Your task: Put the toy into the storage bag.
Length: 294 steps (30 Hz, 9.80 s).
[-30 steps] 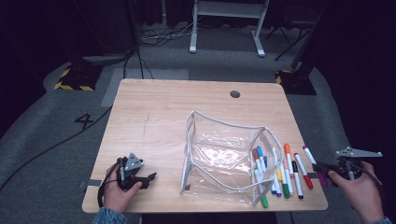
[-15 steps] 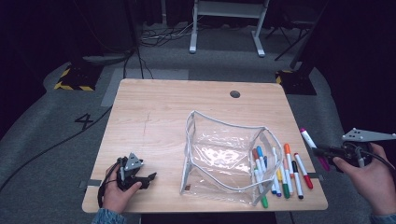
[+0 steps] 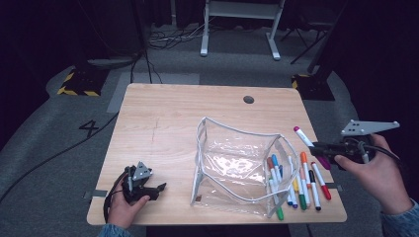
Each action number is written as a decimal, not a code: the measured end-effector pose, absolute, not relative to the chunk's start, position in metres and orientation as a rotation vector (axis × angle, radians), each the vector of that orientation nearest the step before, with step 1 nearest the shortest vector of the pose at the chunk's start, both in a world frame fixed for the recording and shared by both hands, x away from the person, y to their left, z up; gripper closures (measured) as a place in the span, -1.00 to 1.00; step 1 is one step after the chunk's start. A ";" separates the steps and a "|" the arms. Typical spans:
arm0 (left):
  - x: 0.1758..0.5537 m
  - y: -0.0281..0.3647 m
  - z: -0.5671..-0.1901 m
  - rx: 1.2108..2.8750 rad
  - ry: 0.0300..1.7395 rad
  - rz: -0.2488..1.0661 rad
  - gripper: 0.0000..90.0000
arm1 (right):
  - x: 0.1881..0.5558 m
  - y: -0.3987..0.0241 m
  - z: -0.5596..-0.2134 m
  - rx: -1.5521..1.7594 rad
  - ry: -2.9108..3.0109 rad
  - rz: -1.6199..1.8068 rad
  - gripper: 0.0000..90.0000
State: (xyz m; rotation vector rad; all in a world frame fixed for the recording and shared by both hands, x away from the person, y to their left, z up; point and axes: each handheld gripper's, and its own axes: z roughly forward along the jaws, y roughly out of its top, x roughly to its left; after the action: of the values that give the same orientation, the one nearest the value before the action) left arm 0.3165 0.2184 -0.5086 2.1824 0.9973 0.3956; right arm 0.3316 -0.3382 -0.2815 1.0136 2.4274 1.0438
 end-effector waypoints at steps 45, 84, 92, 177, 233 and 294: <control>0.317 0.218 -0.509 2.182 0.996 0.394 -0.51 | 0.329 -0.139 -0.305 0.364 3.049 0.785 0.71; 0.317 0.218 -0.509 2.181 0.996 0.392 -0.51 | 0.356 -0.103 -0.392 0.387 3.269 0.357 0.70; 0.317 0.218 -0.509 2.178 0.998 0.389 -0.51 | 0.358 -0.110 -0.387 0.479 3.250 0.421 0.49; 0.315 0.218 -0.509 2.178 1.056 0.405 -0.68 | 0.362 -0.429 -0.474 1.654 2.252 0.643 0.65; 0.315 0.218 -0.509 2.179 1.055 0.405 -0.68 | 0.346 -0.279 -0.257 0.859 2.507 1.023 0.71; 0.316 0.214 -0.510 2.212 1.061 0.383 -1.00 | 0.338 -0.113 -0.360 0.259 3.165 0.630 0.71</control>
State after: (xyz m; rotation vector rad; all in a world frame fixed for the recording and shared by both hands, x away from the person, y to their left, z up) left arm 0.3164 0.2142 -0.5105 2.2120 1.0608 0.3833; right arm 0.3378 -0.1129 -0.3600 0.2592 3.1648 0.6296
